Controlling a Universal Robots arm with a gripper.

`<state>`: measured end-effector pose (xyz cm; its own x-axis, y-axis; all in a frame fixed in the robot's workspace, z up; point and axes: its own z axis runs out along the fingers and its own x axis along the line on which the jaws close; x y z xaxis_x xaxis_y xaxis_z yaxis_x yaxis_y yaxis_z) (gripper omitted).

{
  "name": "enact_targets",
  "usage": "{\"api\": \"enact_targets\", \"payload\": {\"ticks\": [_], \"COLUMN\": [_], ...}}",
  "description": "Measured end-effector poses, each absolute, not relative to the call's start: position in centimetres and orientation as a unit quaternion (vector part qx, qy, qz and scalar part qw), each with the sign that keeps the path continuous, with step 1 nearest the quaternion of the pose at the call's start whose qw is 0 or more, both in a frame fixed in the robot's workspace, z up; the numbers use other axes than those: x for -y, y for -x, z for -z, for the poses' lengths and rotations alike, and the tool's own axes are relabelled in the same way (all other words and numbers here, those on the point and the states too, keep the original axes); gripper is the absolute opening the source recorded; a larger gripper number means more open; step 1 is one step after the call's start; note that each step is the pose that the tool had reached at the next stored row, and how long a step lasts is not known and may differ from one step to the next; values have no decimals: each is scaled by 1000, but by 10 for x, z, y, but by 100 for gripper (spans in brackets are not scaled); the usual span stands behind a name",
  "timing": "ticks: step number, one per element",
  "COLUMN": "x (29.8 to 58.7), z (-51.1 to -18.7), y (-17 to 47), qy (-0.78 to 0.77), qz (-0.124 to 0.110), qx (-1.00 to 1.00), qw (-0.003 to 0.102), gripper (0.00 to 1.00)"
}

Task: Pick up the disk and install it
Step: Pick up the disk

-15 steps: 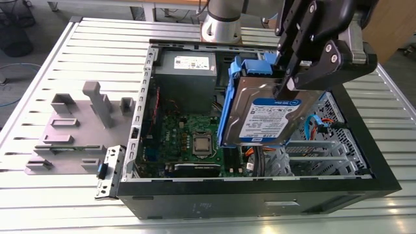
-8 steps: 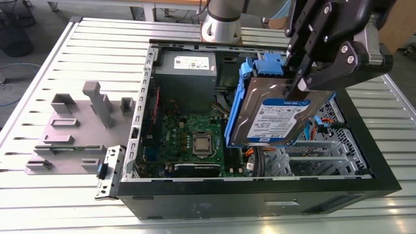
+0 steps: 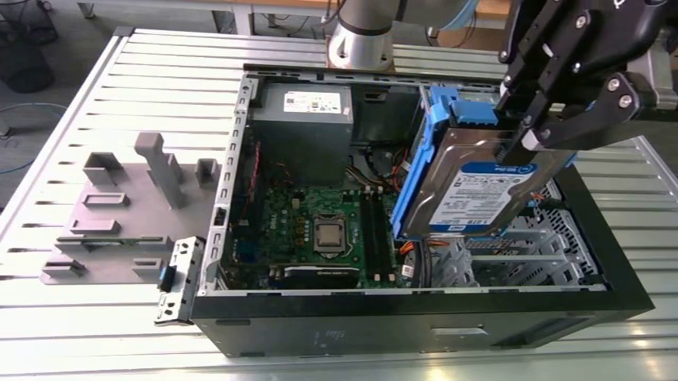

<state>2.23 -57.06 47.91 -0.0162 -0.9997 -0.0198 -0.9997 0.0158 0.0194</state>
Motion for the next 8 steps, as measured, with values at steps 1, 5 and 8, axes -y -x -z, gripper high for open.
{"api": "enact_targets", "payload": {"ticks": [1,5,8], "x": [571,571,571], "z": [-479,-478,-478], "y": [-26,-39,-50], "qy": [701,701,701], "qz": [-14,-14,-14], "qx": [-713,-713,-713], "qw": [0,0,0], "gripper": [35,35,35]}}
